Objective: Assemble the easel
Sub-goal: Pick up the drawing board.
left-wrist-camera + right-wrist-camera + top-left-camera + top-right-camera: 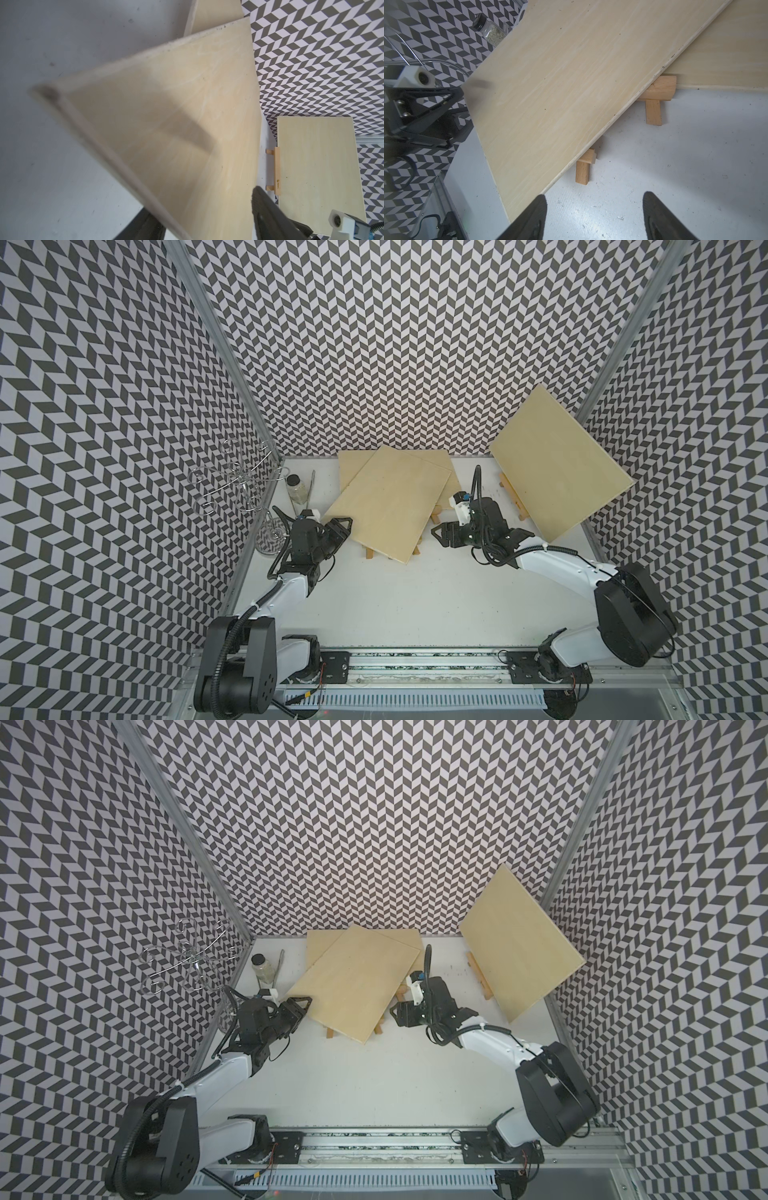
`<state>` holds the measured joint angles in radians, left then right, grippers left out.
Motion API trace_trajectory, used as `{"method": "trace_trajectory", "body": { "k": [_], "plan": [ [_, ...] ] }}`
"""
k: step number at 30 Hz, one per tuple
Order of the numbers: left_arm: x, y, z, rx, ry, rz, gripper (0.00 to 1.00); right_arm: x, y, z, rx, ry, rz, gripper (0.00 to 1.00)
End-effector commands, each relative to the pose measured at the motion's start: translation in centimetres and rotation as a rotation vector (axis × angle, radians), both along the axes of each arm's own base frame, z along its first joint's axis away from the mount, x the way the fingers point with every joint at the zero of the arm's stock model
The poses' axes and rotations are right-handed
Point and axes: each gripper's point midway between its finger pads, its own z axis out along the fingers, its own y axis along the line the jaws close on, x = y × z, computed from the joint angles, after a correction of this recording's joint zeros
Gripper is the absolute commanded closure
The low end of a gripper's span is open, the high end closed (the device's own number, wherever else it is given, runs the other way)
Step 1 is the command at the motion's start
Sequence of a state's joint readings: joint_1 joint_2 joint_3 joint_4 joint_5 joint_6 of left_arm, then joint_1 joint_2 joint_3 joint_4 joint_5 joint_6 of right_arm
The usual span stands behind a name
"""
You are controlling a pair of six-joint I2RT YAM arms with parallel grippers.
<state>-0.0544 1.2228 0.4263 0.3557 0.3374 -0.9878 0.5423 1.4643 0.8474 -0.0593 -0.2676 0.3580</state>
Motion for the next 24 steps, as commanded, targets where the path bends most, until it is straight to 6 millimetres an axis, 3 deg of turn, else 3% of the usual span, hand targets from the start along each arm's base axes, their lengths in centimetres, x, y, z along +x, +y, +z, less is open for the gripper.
{"method": "trace_trajectory", "body": {
  "k": [1,6,15,22,24],
  "plan": [
    [1.3,-0.6,1.8,-0.090,-0.110,0.036,0.47,0.0,0.8,2.6,0.056,-0.085,0.036,0.27],
    [1.3,-0.7,1.1,-0.100,-0.131,0.072,0.55,-0.3,0.7,2.9,0.055,-0.100,0.045,0.27],
    [0.6,-0.1,-0.1,-0.104,-0.178,0.131,0.61,-0.5,0.6,2.3,0.050,-0.090,0.048,0.27],
    [1.1,-2.5,0.0,-0.174,-0.226,0.049,0.62,-0.4,0.4,2.3,0.037,-0.093,0.041,0.27],
    [1.0,-3.0,0.0,-0.189,-0.231,0.032,0.66,-0.3,0.3,2.2,0.026,-0.090,0.035,0.27]
  ]
}}
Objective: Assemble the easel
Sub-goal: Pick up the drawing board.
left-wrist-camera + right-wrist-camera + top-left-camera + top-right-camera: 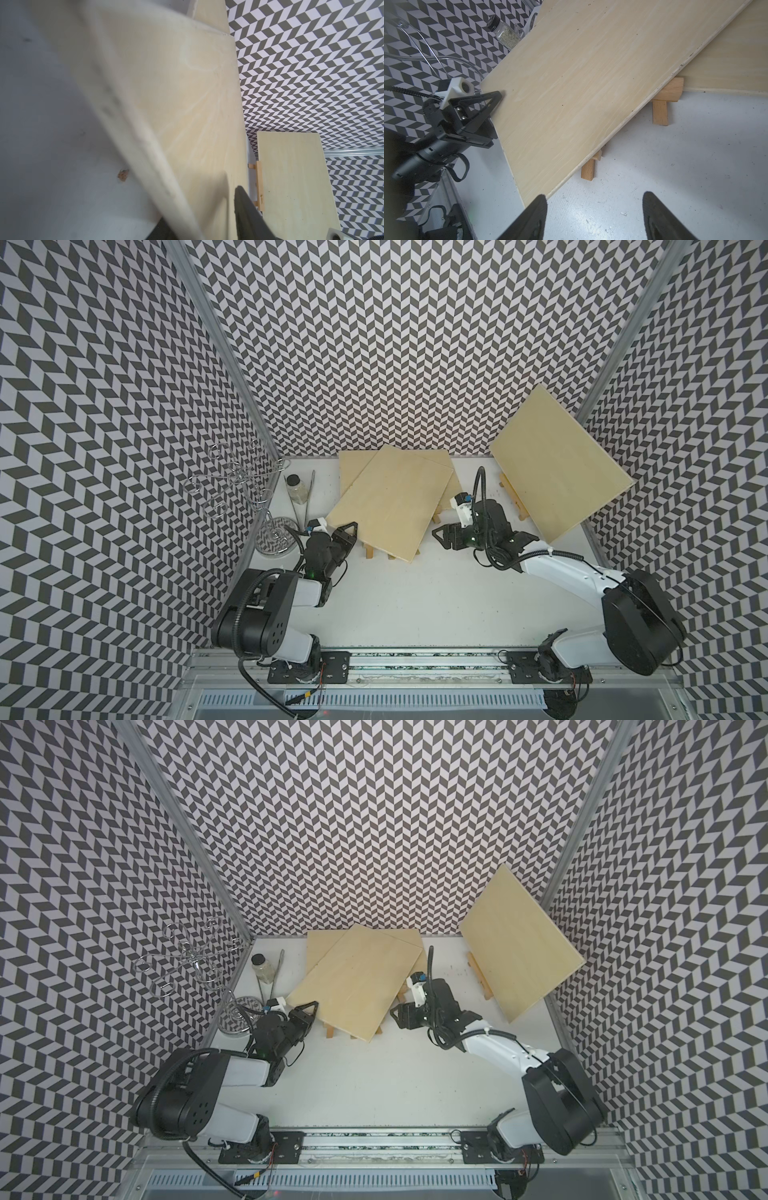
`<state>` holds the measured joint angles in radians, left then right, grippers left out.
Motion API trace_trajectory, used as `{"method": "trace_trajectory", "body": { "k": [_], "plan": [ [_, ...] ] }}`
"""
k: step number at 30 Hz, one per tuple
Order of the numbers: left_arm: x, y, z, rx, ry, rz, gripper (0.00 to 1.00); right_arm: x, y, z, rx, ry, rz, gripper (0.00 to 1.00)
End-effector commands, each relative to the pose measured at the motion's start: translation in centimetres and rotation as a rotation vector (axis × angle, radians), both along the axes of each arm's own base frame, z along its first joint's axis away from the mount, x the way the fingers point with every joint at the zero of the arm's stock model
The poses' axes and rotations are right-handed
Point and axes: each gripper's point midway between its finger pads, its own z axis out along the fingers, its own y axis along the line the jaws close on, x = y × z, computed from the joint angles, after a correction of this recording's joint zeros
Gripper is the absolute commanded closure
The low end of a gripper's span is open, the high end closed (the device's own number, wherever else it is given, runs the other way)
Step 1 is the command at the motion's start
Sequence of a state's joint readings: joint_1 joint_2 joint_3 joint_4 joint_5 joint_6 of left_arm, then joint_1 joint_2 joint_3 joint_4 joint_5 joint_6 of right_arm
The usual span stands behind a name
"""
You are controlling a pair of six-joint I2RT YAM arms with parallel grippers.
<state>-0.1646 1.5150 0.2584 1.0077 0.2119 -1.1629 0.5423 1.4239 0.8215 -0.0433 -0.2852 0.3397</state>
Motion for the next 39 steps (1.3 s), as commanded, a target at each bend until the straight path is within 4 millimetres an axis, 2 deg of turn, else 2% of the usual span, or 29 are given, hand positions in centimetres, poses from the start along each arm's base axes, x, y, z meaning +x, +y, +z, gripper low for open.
{"method": "trace_trajectory", "body": {
  "k": [1,4,9,12,16,20,24,27,33,39],
  "plan": [
    [0.2,-1.1,2.2,-0.057,-0.098,-0.034,0.71,0.3,0.2,1.3,0.004,-0.056,0.007,0.27],
    [0.0,-1.1,2.1,-0.060,-0.096,-0.038,0.84,0.3,0.1,1.2,-0.003,-0.056,0.001,0.27],
    [-0.1,-1.2,3.0,-0.054,-0.097,-0.045,1.00,0.3,-0.3,1.3,-0.016,-0.056,-0.011,0.27],
    [-0.4,-1.2,3.9,-0.037,-0.083,-0.040,1.00,0.4,-0.6,1.9,-0.033,-0.068,-0.022,0.27],
    [-0.5,-1.4,6.9,0.093,-0.079,-0.032,1.00,0.6,-1.1,3.7,-0.052,-0.107,-0.034,0.27],
    [-0.4,-1.7,11.7,0.226,-0.134,-0.008,1.00,0.3,-1.2,5.7,-0.051,-0.145,-0.016,0.27],
    [0.1,-1.5,16.1,0.309,-0.206,0.019,1.00,-0.5,-0.9,6.5,-0.024,-0.136,0.009,0.27],
    [0.3,-1.4,19.3,0.329,-0.274,0.029,1.00,-1.0,-1.1,6.3,-0.021,-0.128,0.008,0.27],
    [0.7,-1.5,25.0,0.371,-0.407,0.056,1.00,-1.4,-1.3,4.4,-0.051,-0.076,0.011,0.27],
    [0.4,0.3,28.7,0.499,-0.473,0.148,1.00,-2.0,1.1,4.1,-0.078,-0.088,0.092,0.27]
  ]
}}
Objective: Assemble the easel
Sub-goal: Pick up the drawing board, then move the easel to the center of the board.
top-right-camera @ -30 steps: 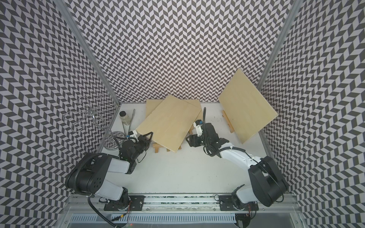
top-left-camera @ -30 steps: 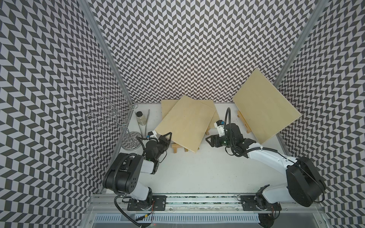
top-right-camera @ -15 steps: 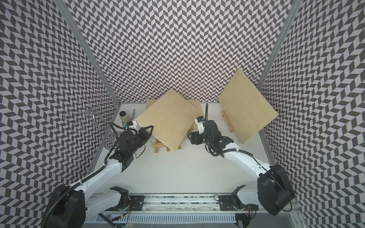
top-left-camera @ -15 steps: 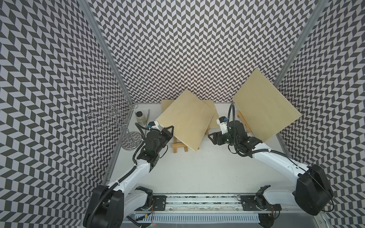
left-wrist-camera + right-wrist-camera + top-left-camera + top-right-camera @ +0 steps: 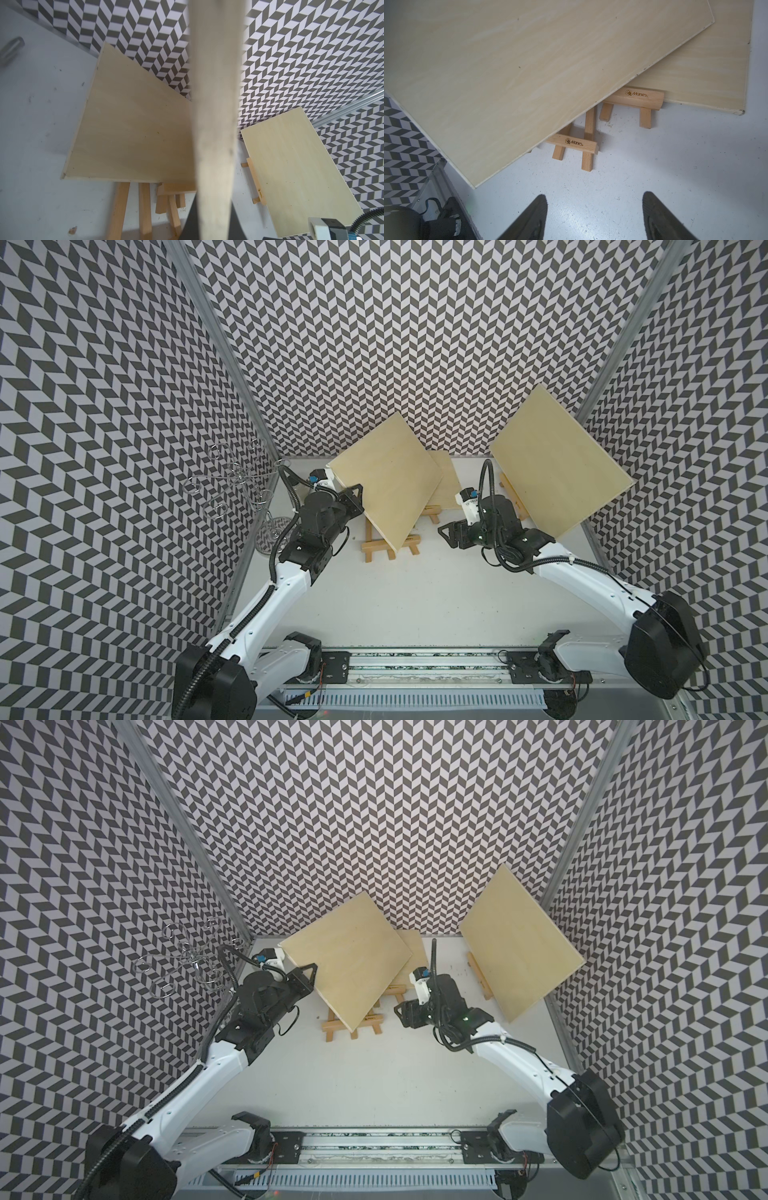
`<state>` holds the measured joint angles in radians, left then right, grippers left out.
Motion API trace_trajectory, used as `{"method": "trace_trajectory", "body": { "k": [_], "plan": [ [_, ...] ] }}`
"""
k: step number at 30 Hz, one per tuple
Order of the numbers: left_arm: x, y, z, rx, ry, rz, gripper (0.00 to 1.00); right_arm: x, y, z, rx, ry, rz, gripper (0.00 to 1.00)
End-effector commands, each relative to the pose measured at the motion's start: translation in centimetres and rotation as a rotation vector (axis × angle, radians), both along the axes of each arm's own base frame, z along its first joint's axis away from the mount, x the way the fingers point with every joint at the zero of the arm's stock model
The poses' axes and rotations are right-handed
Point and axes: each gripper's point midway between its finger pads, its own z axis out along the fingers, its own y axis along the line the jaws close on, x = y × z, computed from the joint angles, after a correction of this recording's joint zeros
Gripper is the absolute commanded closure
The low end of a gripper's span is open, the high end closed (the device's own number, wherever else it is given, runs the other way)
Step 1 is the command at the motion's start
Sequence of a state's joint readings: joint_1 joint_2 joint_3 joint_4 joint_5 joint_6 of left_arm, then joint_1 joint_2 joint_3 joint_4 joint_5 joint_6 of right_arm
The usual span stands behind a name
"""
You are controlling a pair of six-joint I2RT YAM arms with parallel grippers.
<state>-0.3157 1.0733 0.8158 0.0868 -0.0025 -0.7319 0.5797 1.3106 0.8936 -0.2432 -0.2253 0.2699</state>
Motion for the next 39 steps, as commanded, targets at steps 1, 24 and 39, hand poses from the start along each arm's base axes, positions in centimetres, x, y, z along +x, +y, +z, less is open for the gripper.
{"method": "trace_trajectory", "body": {
  "k": [1,24,39],
  "plan": [
    [-0.5,3.0,9.5,0.078,-0.287,0.143,1.00,-0.4,2.2,0.6,-0.011,-0.038,0.083,0.28],
    [-4.8,12.7,7.2,0.304,-0.142,0.505,1.00,3.7,16.6,-8.1,-0.141,0.078,0.272,0.28],
    [-4.5,11.3,6.5,0.280,-0.149,0.444,1.00,-0.7,12.0,-15.4,-0.374,0.273,0.219,0.28]
  ]
}}
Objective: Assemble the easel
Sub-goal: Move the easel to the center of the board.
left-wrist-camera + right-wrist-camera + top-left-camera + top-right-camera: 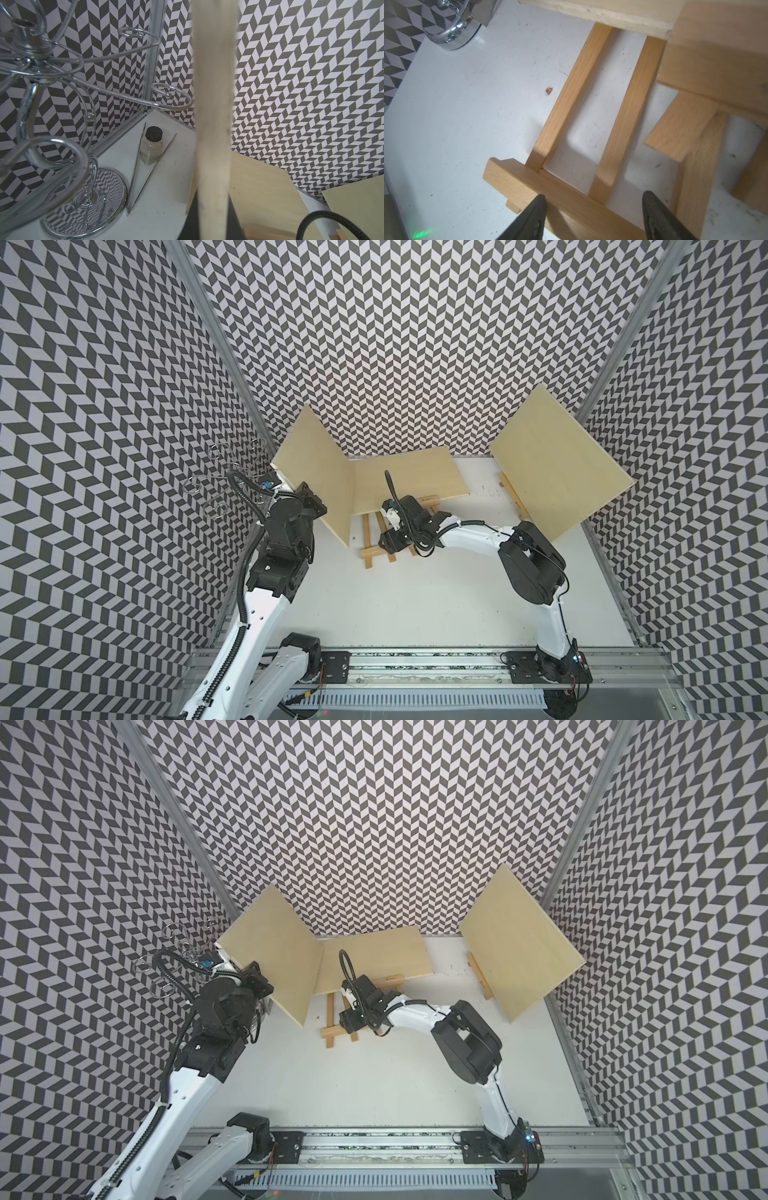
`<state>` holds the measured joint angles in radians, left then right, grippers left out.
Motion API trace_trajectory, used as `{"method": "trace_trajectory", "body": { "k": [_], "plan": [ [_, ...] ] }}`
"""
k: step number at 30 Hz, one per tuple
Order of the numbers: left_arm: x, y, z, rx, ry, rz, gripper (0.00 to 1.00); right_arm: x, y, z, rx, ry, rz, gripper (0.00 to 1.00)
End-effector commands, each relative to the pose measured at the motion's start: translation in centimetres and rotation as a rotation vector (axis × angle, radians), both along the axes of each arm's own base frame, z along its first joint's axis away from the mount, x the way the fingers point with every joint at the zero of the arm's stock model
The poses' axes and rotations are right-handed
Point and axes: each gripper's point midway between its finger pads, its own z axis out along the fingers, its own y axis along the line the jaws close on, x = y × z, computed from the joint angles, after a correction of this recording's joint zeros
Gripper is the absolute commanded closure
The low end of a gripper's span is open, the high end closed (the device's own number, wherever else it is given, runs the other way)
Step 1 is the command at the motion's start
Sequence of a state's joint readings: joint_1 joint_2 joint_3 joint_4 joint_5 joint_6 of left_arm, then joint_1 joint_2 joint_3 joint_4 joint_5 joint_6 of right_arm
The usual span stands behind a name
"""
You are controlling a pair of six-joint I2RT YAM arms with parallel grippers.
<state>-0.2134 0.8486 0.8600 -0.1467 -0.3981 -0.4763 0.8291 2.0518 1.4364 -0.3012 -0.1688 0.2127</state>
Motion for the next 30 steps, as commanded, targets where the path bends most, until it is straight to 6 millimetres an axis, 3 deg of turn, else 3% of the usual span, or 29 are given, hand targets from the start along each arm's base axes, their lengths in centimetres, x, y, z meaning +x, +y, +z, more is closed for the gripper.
{"method": "trace_trajectory", "body": {
  "k": [1,16,23,30],
  "plan": [
    [-0.3,-0.4,2.2,-0.003,-0.085,-0.020,1.00,-4.1,-4.9,-4.3,-0.188,0.124,-0.037,0.28],
    [0.4,-1.4,1.4,0.001,-0.064,-0.046,1.00,-12.9,-15.2,-7.2,-0.378,0.284,-0.067,0.26],
    [0.5,-1.6,1.2,0.000,-0.059,-0.054,1.00,-14.5,-16.6,-5.7,-0.361,0.307,-0.090,0.26],
    [0.8,-1.8,1.0,0.004,-0.052,-0.058,1.00,-14.4,-17.6,-3.4,-0.346,0.279,-0.159,0.27]
  ]
}}
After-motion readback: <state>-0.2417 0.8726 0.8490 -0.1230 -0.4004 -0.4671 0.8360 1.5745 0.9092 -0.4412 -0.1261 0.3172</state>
